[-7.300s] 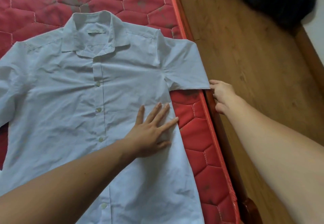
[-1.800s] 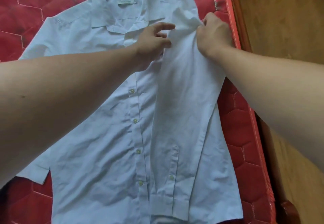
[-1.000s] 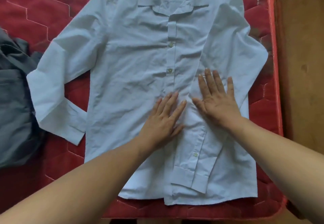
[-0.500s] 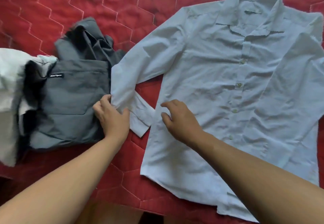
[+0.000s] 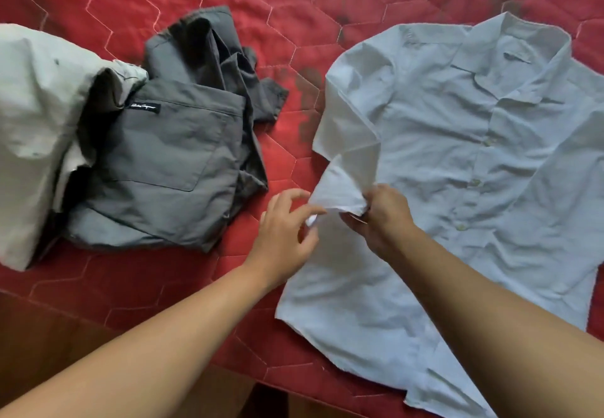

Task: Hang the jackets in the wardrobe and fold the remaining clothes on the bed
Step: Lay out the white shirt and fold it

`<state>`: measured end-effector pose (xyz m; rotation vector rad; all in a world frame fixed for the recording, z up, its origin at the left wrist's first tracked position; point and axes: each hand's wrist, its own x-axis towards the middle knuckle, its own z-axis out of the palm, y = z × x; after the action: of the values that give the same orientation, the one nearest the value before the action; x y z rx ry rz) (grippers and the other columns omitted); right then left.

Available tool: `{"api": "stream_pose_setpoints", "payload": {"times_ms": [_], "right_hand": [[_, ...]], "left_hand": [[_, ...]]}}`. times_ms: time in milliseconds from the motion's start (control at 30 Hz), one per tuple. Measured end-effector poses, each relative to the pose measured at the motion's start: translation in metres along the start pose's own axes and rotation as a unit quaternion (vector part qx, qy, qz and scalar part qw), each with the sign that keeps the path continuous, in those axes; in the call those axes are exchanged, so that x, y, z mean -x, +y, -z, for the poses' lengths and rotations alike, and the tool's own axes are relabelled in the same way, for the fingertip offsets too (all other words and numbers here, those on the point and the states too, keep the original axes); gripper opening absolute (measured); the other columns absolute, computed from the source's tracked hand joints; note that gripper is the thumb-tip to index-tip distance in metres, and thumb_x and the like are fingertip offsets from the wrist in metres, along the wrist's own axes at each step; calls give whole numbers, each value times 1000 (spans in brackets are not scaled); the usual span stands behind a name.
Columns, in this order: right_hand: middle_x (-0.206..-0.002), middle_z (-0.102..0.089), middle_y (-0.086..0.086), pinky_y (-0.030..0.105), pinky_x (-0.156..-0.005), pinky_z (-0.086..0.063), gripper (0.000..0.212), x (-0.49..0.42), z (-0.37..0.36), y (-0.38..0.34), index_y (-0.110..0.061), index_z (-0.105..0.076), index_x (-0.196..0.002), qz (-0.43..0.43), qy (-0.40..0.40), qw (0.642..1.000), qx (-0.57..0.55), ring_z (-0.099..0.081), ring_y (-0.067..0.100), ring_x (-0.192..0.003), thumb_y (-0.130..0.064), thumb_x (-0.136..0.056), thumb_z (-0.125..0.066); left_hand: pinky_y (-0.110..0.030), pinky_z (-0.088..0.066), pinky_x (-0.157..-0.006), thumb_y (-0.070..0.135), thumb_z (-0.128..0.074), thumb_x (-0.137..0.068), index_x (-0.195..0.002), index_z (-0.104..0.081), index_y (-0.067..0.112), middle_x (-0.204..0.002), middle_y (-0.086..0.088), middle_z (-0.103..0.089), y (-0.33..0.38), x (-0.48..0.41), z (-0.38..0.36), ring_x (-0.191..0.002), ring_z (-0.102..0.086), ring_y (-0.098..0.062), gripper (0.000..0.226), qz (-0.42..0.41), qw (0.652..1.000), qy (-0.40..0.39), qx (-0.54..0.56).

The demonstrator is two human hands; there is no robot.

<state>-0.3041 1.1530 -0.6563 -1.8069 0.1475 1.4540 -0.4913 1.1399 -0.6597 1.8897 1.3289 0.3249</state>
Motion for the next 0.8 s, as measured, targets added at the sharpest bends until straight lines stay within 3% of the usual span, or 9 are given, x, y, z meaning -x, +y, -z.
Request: {"api": "stream_pose_setpoints", "payload": {"times_ms": [100, 200, 267, 333, 400, 467, 533, 633, 800], "right_hand": [[-86, -66, 10, 24, -41, -45, 29, -13, 38, 9, -12, -61, -90, -89, -7, 992, -93, -59, 17, -48, 9, -87, -42], [-71, -55, 2, 26, -39, -42, 18, -16, 66, 22, -20, -56, -85, -31, 12, 993, 116, -47, 13, -40, -10, -97, -47], [-85, -60, 4, 41, -60, -53, 8, -13, 78, 26, -21, -53, -101, 105, 56, 926, 359, -61, 25, -66, -27, -96, -53], [-107, -58, 8, 43, -79, -50, 36, -13, 86, 22, -24, -42, -126, 216, 90, 842, 486, -60, 32, -90, -34, -94, -55], [-114, -55, 14, 44, -83, -48, 51, -15, 88, 7, -34, -31, -142, 266, 73, 842, 464, -58, 32, -94, -33, -96, -52], [-110, -59, 17, 39, -82, -43, 46, -22, 87, -11, -38, -35, -147, 276, 21, 833, 479, -58, 32, -99, -37, -102, -45], [-107, -66, 14, 35, -81, -38, 37, -29, 84, -27, -22, -59, -127, 270, -20, 816, 511, -59, 33, -106, -45, -105, -41], [-87, -69, 5, 47, -86, -52, 59, -27, 85, -42, -5, -67, -89, 215, -49, 869, 443, -65, 33, -91, -57, -102, -41], [-75, -67, 10, 55, -77, -59, 21, -25, 111, -30, -8, -64, -76, 179, -58, 874, 447, -69, 32, -78, -24, -83, -73]], "left_hand": [[-35, -34, -115, 33, -75, -89, -152, -36, 32, -149, 2, -34, 9, -14, -5, -137, -36, -11, 74, 186, 961, -23, 201], [-17, -44, -98, 45, -75, -87, -157, -27, 31, -146, 1, -45, 18, -24, -19, -130, -48, -10, 86, 260, 909, -63, 320], [-5, -44, -84, 42, -76, -88, -156, -30, 24, -136, 7, -53, 26, -29, -29, -122, -55, -8, 84, 239, 926, -96, 276], [-18, -48, -96, 36, -76, -86, -151, -40, 18, -137, 4, -56, 31, -34, -39, -124, -56, -15, 76, 218, 960, -89, 154], [-39, -49, -98, 28, -72, -83, -132, -57, 19, -126, -5, -63, 37, -39, -43, -116, -58, -27, 52, 210, 975, -48, 52], [-39, -45, -90, 26, -65, -80, -110, -63, 24, -110, -2, -59, 44, -41, -42, -104, -52, -24, 29, 209, 977, -17, -28], [-35, -36, -86, 26, -65, -81, -99, -62, 25, -106, 4, -50, 51, -38, -38, -101, -41, -18, 18, 174, 981, 10, -90], [-37, -45, -79, 19, -71, -81, -86, -59, 18, -102, 3, -51, 65, -22, -30, -95, -50, -19, 13, 51, 996, 23, -76], [-44, -51, -79, 29, -67, -89, -101, -59, 19, -113, 4, -56, 95, 28, -47, -103, -53, -20, 18, -138, 969, -189, -82]]}}
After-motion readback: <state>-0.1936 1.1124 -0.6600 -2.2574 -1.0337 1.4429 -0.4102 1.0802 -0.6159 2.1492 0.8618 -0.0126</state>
